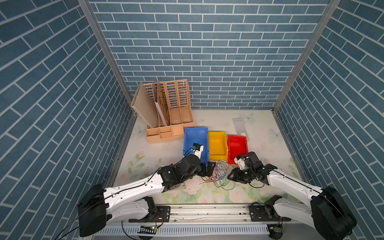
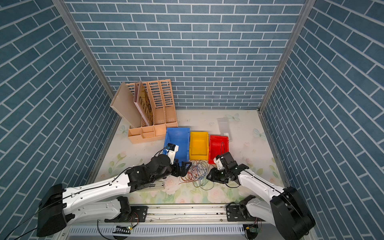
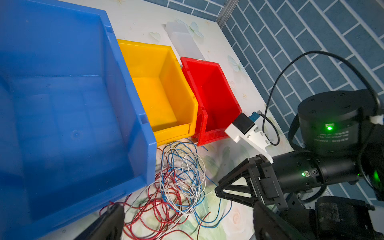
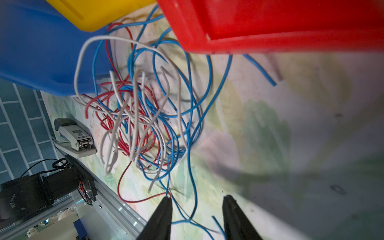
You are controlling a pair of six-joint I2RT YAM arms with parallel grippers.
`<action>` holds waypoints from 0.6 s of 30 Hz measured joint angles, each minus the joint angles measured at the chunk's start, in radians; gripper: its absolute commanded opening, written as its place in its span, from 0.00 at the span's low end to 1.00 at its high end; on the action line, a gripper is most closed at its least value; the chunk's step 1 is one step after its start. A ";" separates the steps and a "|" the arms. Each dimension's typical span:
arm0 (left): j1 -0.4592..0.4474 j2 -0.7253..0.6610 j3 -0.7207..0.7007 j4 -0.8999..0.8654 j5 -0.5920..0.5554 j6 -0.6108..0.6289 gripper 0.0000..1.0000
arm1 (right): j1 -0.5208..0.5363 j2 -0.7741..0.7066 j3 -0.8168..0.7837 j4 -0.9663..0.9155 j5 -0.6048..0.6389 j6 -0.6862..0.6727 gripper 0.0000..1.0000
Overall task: Untangle and sort cables by color
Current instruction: Untie the cable.
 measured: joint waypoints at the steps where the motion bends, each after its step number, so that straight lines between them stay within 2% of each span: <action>1: 0.000 0.001 0.000 0.000 -0.001 0.000 0.99 | 0.002 0.009 0.000 0.008 0.000 0.001 0.36; 4: 0.000 0.003 0.000 -0.001 -0.008 0.001 1.00 | 0.010 0.029 0.000 0.028 -0.001 0.007 0.27; 9: 0.000 0.012 0.000 -0.001 -0.015 0.002 1.00 | 0.019 0.043 0.000 0.043 -0.003 0.022 0.02; 14: 0.000 0.017 0.000 -0.001 -0.016 0.005 1.00 | 0.029 0.014 0.014 0.012 0.013 0.025 0.00; 18: 0.000 0.017 0.004 -0.002 -0.018 0.021 1.00 | 0.042 -0.051 0.084 -0.077 0.053 0.026 0.00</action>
